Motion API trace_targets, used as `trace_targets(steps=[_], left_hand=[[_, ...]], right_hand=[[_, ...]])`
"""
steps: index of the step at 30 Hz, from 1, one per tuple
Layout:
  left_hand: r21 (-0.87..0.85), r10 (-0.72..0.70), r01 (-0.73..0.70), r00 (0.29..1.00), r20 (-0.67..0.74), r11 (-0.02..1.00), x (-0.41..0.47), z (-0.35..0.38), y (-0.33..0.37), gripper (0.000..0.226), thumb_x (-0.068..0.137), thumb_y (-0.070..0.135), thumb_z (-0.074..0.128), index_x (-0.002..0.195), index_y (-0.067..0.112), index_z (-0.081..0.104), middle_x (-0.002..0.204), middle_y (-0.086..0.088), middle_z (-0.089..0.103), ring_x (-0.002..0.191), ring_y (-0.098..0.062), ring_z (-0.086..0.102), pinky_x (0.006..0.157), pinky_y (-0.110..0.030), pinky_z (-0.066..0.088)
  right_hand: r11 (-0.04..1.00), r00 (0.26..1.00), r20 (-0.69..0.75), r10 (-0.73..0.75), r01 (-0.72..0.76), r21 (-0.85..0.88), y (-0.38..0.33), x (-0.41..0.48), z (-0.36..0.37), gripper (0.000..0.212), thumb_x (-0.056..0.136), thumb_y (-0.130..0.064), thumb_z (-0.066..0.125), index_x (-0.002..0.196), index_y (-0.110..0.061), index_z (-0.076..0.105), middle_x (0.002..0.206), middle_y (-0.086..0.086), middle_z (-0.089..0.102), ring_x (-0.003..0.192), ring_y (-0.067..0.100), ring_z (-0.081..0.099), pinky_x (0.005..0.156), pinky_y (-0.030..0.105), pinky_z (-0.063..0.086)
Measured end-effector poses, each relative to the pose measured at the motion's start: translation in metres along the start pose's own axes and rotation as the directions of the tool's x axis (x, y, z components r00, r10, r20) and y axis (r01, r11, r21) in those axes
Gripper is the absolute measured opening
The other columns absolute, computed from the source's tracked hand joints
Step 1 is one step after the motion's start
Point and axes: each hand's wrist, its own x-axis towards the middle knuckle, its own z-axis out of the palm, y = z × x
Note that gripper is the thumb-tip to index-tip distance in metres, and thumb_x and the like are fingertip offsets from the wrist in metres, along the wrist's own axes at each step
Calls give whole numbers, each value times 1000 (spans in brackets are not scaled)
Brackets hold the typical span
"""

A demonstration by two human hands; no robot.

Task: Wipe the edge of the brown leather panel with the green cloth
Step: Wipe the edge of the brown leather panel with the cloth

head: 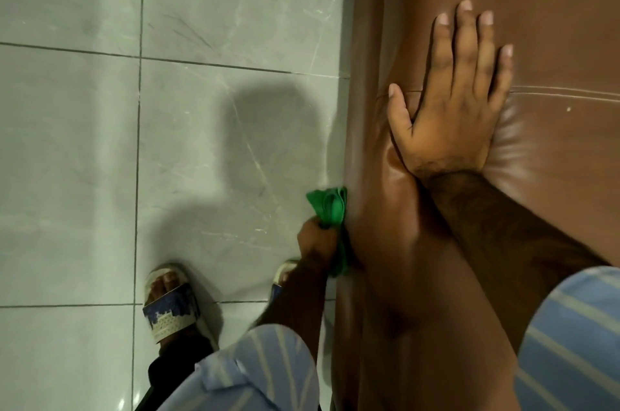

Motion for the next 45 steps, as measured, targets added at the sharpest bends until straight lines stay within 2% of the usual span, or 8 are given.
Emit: trace_targets(steps=[6,10,15,23,30,34,39,45], left_hand=[[-408,-27,12,999,-30,913,-27,15,-36,51,67,43,73,112,18,76,108,-12,80,103,-35,75,98,-59,59],[-221,-127,120,992,-14,968,-63,12,-103,7,89,27,70,95,25,72,103,-8,78,104,-33,73,101,-54,57],[7,-198,198,980,1,980,-29,12,-66,35,92,29,64,113,2,73,113,-20,77,106,-38,72,99,-46,59],[-459,46,-113,987,-155,881,-18,21,15,50,60,49,70,97,17,78,99,-14,80,97,-36,76,92,-56,63],[-157,-149,132,984,-101,979,-50,17,-56,30,92,33,69,106,6,76,107,-20,78,106,-40,72,95,-45,58],[-40,9,-10,1000,-19,999,-4,5,32,55,79,50,65,111,6,75,114,-22,77,109,-41,71,93,-39,57],[-512,291,-293,953,-85,808,34,1,175,26,85,20,72,106,7,78,107,-21,80,101,-40,77,91,-54,64],[-472,211,-209,976,-49,857,29,5,110,29,86,24,69,107,7,78,107,-21,79,101,-41,76,94,-55,63]], right_hand=[[1000,1000,6,4,-4,14,2,1,-1,82,105,-57,40,170,-14,16,179,10,14,167,31,11,134,59,11],[1000,1000,11,4,-4,14,1,0,-1,82,105,-57,39,170,-14,15,179,9,13,167,31,10,135,58,11],[1000,1000,7,1,-1,14,2,1,0,81,105,-57,39,170,-15,15,179,9,14,167,31,11,135,59,12],[1000,1000,-9,10,-10,16,1,1,0,81,104,-56,41,169,-14,19,179,9,17,166,31,14,134,59,14],[1000,1000,-4,3,-3,20,2,0,1,80,106,-56,41,170,-14,18,179,10,16,166,31,13,134,59,14],[1000,1000,-1,4,-4,20,3,0,1,79,106,-56,41,170,-14,18,179,10,16,166,31,13,134,58,13],[1000,1000,10,14,-14,15,2,1,2,79,106,-56,39,170,-15,17,179,10,15,166,30,12,134,58,12],[1000,1000,11,12,-12,4,2,1,3,80,106,-57,39,170,-14,17,179,10,16,166,31,14,134,59,15]])
